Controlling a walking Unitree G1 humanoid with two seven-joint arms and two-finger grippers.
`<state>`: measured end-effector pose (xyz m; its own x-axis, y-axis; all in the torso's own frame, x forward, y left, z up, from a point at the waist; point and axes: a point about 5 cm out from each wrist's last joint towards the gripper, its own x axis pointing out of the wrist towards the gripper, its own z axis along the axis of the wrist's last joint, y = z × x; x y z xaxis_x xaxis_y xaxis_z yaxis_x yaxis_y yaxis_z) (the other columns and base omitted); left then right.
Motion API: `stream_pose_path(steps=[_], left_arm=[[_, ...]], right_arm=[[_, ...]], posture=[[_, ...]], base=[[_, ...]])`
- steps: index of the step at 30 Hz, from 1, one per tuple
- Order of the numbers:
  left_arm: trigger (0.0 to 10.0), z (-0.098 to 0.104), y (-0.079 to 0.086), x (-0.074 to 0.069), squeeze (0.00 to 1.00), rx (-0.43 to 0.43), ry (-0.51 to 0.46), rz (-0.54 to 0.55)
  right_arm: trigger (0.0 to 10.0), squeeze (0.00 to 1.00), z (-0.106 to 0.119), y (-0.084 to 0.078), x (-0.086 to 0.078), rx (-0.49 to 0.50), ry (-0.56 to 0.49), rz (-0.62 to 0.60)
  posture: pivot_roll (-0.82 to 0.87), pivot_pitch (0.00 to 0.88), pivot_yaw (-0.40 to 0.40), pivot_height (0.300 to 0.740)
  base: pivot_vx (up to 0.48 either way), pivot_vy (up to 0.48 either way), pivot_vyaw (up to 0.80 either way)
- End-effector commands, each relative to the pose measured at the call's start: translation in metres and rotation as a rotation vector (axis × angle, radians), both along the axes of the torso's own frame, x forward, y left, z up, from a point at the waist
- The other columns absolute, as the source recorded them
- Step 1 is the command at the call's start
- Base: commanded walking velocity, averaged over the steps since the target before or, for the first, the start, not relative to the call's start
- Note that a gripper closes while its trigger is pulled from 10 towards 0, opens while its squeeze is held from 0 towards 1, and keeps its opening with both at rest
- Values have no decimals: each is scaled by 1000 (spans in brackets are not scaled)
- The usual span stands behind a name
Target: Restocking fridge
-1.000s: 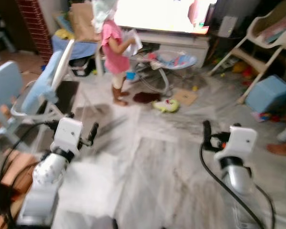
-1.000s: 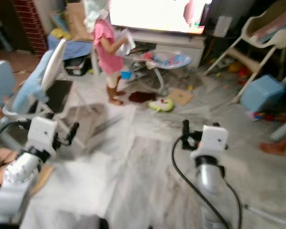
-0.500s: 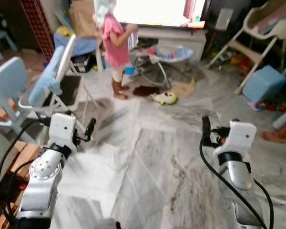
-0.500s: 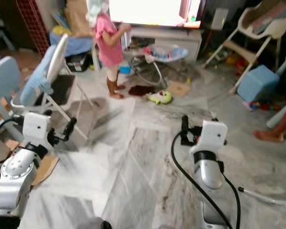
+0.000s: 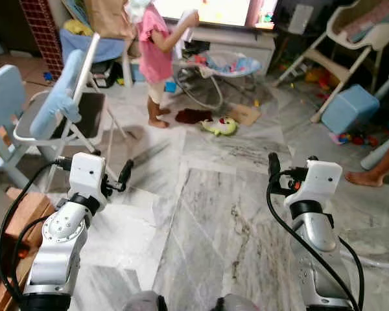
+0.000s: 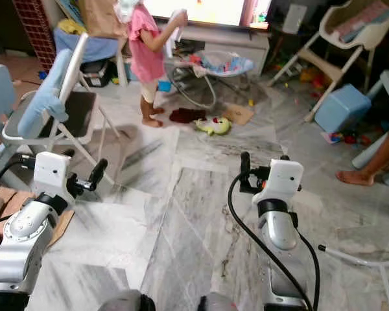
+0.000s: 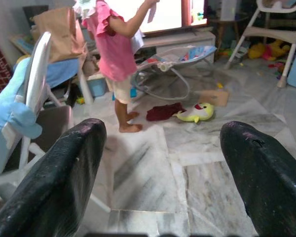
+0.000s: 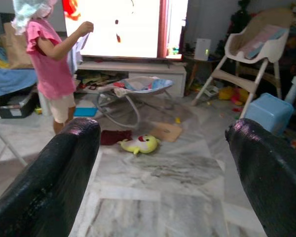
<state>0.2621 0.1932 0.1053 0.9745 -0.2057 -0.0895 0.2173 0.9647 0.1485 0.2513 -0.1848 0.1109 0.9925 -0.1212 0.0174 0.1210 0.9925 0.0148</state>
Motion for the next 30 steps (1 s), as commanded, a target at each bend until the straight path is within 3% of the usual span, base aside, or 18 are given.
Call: stream_pose_path(steps=[1, 17, 26, 30], left_arm=[[10000, 1, 2, 0, 0, 21, 5, -4], [10000, -2, 3, -2, 0, 52, 13, -10], [10000, -1, 14, 0, 0, 7, -1, 80], [10000, 1, 16, -1, 0, 13, -19, 96]], right_arm=[[10000, 0, -3, -4, -1, 12, 22, -17], [10000, 0, -5, -3, -1, 25, 35, -10], [10000, 0, -4, -2, -3, 23, 19, 9], [10000, 0, -3, 0, -3, 12, 14, 24]], posture=[[-28, 0, -32, 740], [-29, 0, -31, 740], [-29, 0, -32, 740], [-26, 0, -34, 740]], base=[[-352, 330, 0], [-382, 294, 0], [-343, 338, 0], [0, 0, 0]])
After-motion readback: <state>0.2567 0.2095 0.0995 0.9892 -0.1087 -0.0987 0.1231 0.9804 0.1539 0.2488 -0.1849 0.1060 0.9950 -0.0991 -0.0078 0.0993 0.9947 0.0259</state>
